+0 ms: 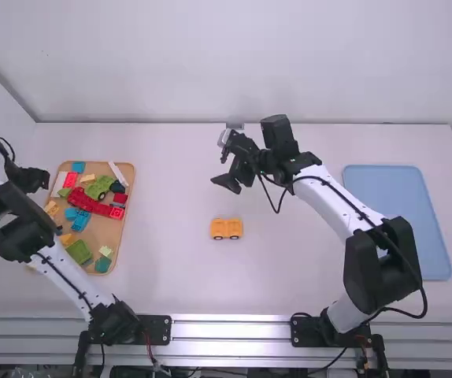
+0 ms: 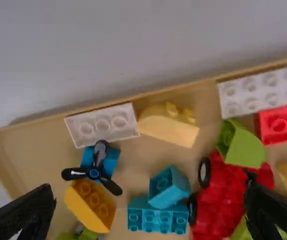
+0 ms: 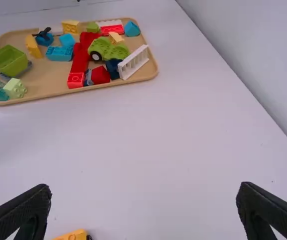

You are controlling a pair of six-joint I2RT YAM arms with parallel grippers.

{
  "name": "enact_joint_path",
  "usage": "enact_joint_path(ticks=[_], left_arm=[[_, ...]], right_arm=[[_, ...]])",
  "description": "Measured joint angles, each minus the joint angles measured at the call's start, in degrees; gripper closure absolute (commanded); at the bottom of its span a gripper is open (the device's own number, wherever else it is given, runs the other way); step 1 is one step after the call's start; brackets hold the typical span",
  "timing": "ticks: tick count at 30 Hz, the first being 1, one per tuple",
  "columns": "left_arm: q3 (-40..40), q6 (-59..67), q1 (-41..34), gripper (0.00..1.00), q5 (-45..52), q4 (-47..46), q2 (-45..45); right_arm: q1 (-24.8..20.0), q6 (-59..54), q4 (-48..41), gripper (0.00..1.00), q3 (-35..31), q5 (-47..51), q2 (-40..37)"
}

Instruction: Assemble lego blocks to make yellow taxi

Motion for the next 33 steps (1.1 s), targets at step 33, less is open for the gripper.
enact_joint_path(ticks=[33], left_arm=[[0.0, -57.0, 0.0, 0.01, 8.2, -1.6, 3.8]], right_arm=[[0.0, 0.7, -1.1, 0.01, 0.0, 0.2, 0.0]])
